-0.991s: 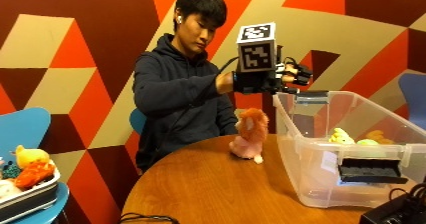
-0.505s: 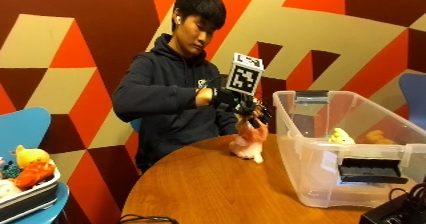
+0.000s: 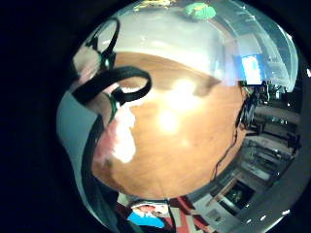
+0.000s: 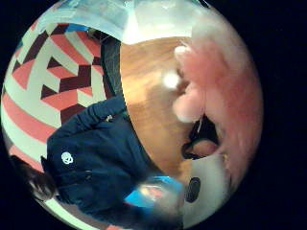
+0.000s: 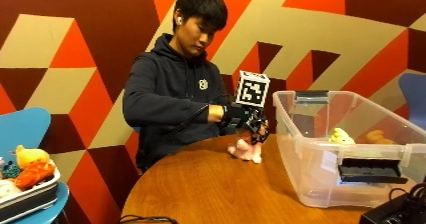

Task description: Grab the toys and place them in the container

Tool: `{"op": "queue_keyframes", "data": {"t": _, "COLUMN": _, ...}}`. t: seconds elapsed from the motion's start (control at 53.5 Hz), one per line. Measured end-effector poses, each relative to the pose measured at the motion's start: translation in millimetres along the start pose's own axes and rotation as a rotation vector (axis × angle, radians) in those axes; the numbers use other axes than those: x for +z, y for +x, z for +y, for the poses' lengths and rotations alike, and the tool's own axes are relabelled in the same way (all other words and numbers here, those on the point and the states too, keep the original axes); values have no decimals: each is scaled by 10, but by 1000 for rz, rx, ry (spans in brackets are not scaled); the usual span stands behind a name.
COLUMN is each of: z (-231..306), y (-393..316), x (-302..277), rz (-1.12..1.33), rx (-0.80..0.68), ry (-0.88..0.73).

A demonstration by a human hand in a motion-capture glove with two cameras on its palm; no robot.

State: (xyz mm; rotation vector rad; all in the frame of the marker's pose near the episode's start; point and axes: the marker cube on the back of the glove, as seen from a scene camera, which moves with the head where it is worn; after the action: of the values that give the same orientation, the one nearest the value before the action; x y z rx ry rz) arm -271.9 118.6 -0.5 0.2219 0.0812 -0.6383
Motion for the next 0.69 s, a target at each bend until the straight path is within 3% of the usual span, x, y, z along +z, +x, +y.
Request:
{"op": "queue_keyframes", "data": {"t": 0.168, "z": -8, "y": 30, "x": -73, "rz": -127, "rx": 4, "ry": 105}}
{"op": "queue_keyframes", "data": {"t": 0.355, "z": 179, "y": 55, "x": -532, "rz": -116, "rx": 43, "ry": 180}}
{"op": "queue_keyframes", "data": {"t": 0.599, "z": 376, "y": 294, "x": -1697, "rz": -309, "rx": 49, "ry": 599}}
{"op": "queue_keyframes", "data": {"t": 0.692, "z": 287, "y": 420, "x": -1953, "rz": -307, "rx": 131, "ry": 782}}
